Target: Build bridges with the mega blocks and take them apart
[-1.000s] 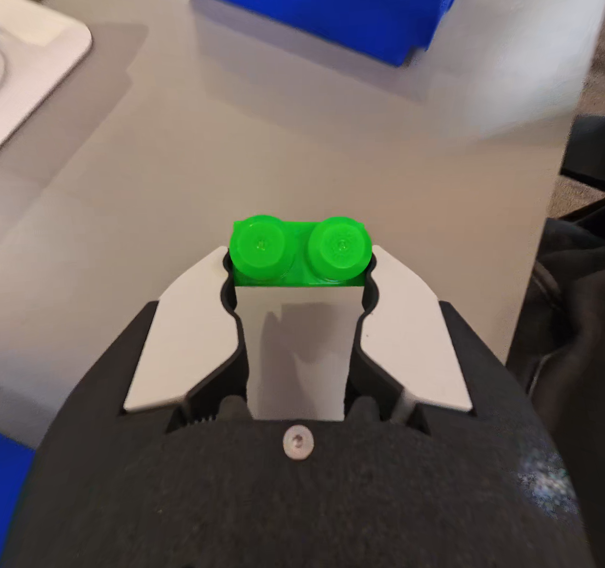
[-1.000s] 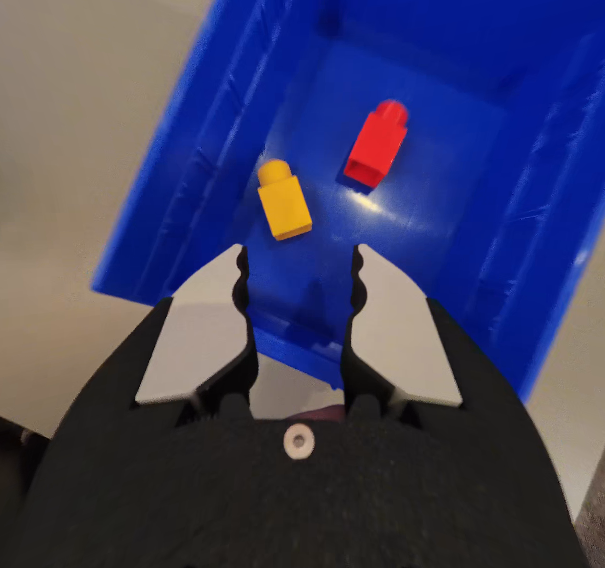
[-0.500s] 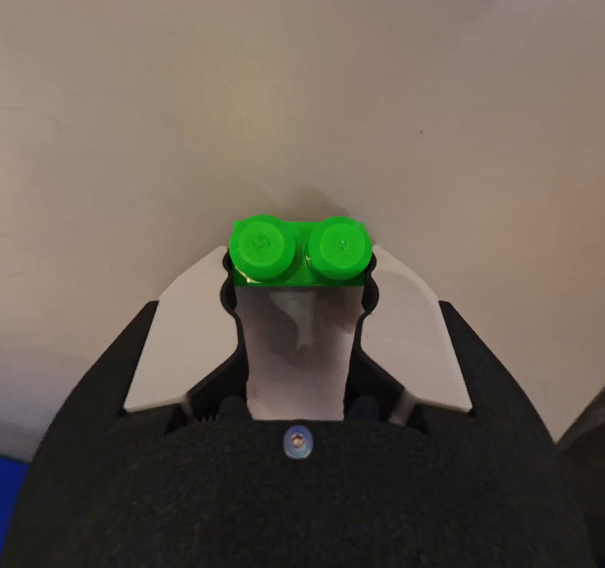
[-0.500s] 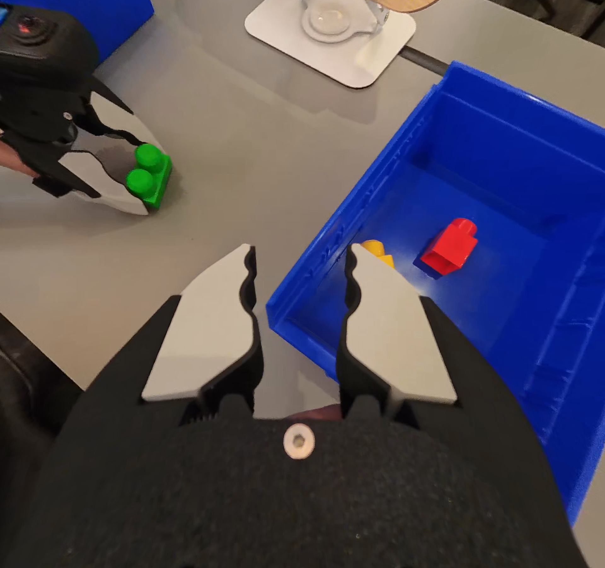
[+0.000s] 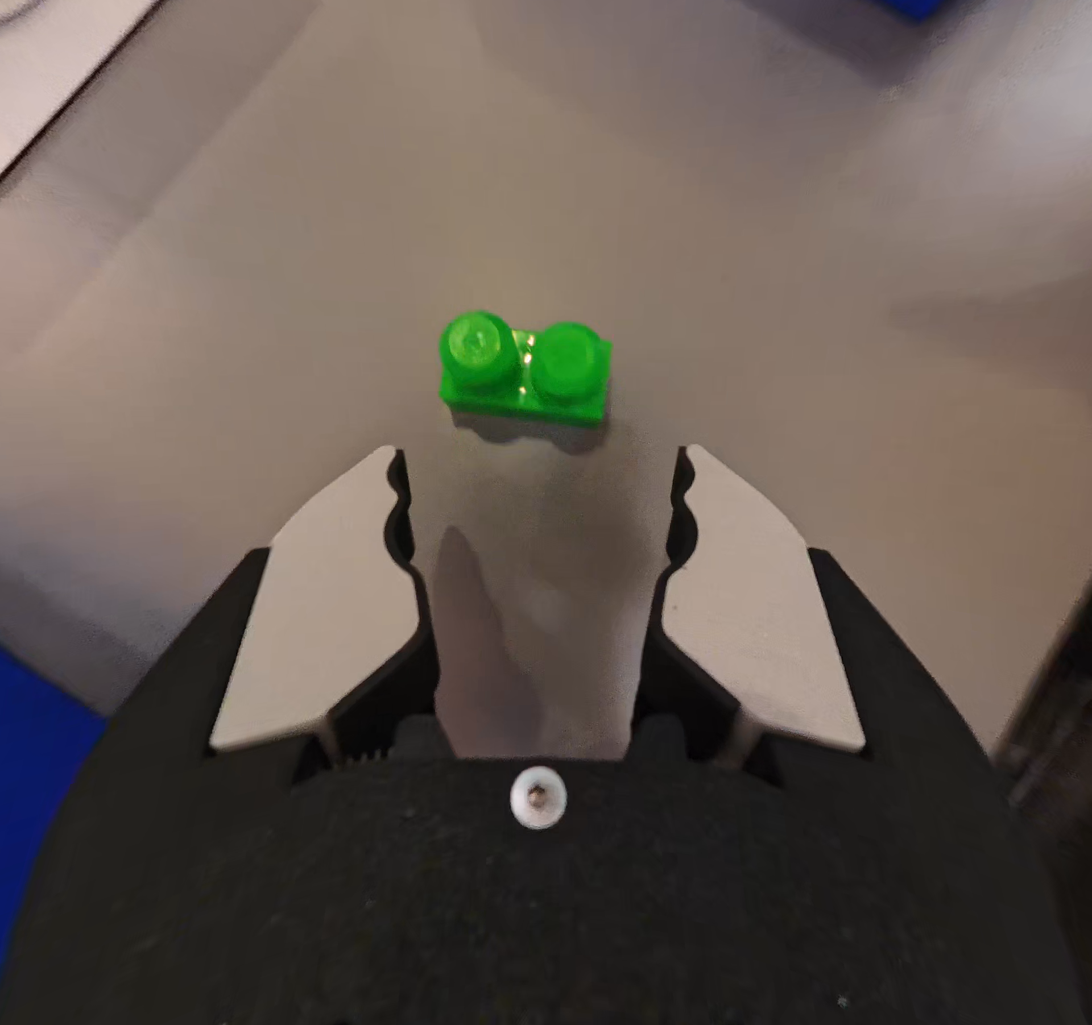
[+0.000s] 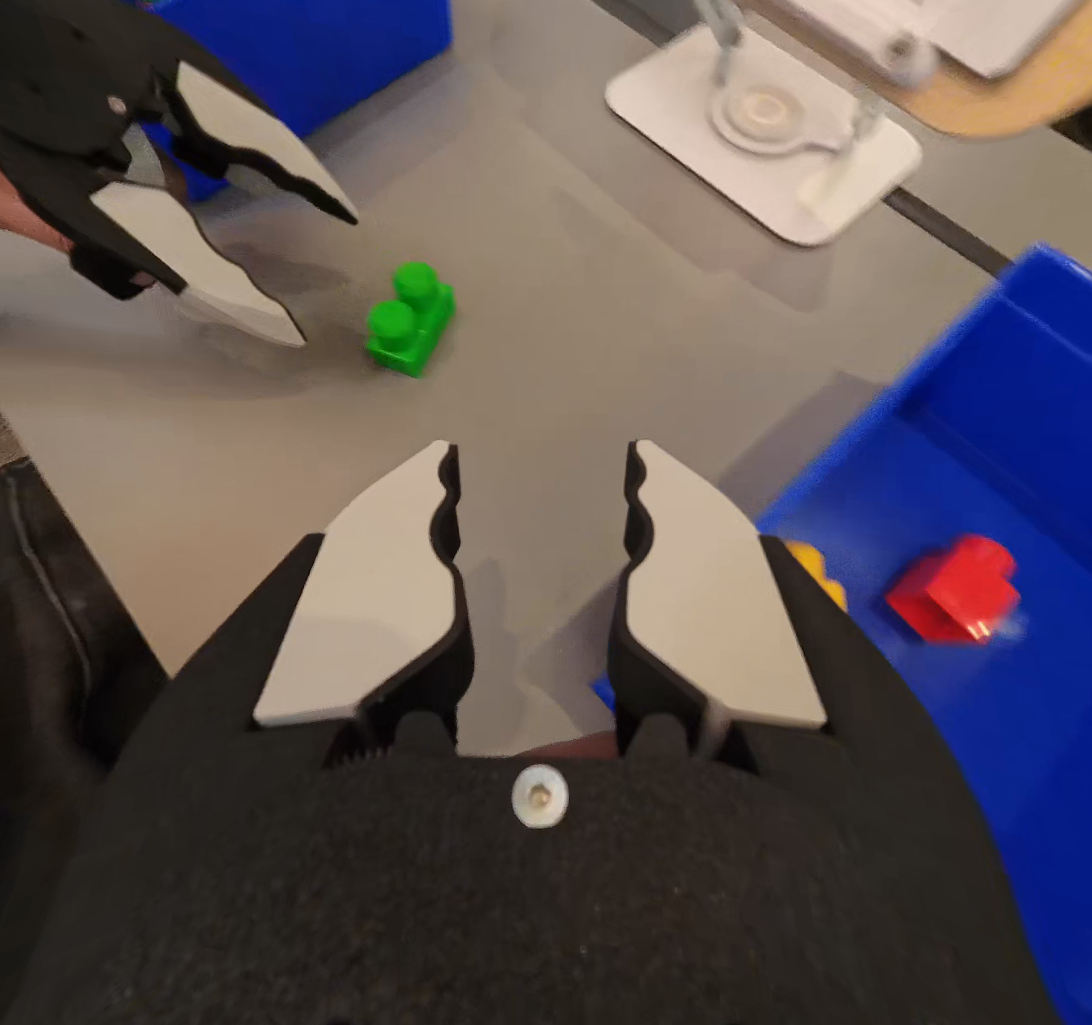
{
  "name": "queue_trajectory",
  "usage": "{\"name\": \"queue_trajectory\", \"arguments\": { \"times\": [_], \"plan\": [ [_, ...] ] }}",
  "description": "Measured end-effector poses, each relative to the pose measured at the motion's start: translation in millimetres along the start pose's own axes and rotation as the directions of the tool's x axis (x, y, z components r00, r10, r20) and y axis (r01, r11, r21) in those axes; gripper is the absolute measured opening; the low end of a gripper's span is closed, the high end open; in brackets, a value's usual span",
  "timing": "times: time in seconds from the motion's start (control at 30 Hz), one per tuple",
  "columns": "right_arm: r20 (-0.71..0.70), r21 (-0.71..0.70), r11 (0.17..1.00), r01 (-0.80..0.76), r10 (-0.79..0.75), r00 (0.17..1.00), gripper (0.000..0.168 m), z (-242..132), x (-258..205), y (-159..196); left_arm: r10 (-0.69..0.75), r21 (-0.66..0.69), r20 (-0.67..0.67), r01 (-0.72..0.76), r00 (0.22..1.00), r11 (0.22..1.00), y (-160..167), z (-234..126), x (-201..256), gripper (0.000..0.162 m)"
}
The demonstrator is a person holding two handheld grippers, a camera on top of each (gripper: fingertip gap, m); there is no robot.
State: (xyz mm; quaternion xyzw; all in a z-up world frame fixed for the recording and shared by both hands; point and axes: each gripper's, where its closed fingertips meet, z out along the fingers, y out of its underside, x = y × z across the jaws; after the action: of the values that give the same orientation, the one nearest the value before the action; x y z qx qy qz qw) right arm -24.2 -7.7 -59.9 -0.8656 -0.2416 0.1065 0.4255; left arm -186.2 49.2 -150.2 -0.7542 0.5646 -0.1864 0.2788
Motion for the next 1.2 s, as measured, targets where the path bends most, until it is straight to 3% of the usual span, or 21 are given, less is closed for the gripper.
{"name": "queue_trajectory", "arguments": {
  "times": [0.1, 0.2, 0.3, 0.43, 0.53, 0.63, 0.7, 0.83, 0.93, 1.1, 1.2],
  "plan": [
    [0.078, 0.008, 0.989, 0.145, -0.145, 0.986, 0.055, 29.1, -39.0, -8.0, -0.080, 0.167, -0.085, 0.094, 0.993, 0.981, 16.3, -39.2, 21.8, 0.085],
    [0.127, -0.072, 0.952, 0.297, -0.287, 0.950, 0.064, 71.8, -65.3, -10.2, -0.128, 0.268, -0.176, 0.173, 0.976, 0.948, 38.7, -63.8, 46.7, 0.082],
    [0.286, -0.098, 0.880, 0.465, -0.423, 0.860, 0.070, 112.3, -92.7, -12.0, -0.124, 0.305, -0.229, 0.192, 0.966, 0.933, 53.1, -75.9, 66.5, 0.078],
    [0.379, -0.151, 0.650, 0.745, -0.658, 0.651, 0.069, 148.8, -90.1, -8.4, -0.078, 0.289, -0.216, 0.140, 0.973, 0.947, 62.3, -77.3, 75.1, 0.077],
    [0.481, -0.163, 0.478, 0.863, -0.726, 0.492, 0.068, 163.1, -90.9, -3.7, -0.052, 0.274, -0.215, 0.111, 0.975, 0.955, 65.8, -75.2, 80.4, 0.077],
    [0.563, -0.204, 0.347, 0.915, -0.723, 0.400, 0.071, 174.7, -82.6, 4.9, -0.028, 0.259, -0.203, 0.081, 0.979, 0.963, 69.6, -72.3, 81.9, 0.076],
    [0.603, -0.216, 0.307, 0.927, -0.705, 0.374, 0.073, 180.3, -77.9, 10.2, -0.013, 0.254, -0.206, 0.066, 0.979, 0.965, 70.3, -72.2, 83.4, 0.076],
    [0.638, -0.158, 0.322, 0.933, -0.688, 0.346, 0.073, 188.6, -88.9, 12.1, 0.008, 0.252, -0.213, 0.047, 0.977, 0.967, 70.2, -73.2, 85.6, 0.074],
    [0.591, -0.147, 0.354, 0.924, -0.717, 0.369, 0.073, 177.4, -88.0, -7.2, -0.004, 0.250, -0.216, 0.059, 0.976, 0.967, 71.0, -73.4, 84.0, 0.073],
    [0.379, -0.219, 0.508, 0.833, -0.743, 0.552, 0.073, 95.7, -31.0, -76.5, -0.024, 0.257, -0.222, 0.082, 0.975, 0.963, 72.3, -76.4, 79.8, 0.071],
    [0.211, -0.332, 0.592, 0.735, -0.713, 0.669, 0.073, 27.9, 31.7, -90.3, -0.021, 0.256, -0.225, 0.080, 0.974, 0.963, 72.7, -76.0, 79.3, 0.071]
  ]
}}
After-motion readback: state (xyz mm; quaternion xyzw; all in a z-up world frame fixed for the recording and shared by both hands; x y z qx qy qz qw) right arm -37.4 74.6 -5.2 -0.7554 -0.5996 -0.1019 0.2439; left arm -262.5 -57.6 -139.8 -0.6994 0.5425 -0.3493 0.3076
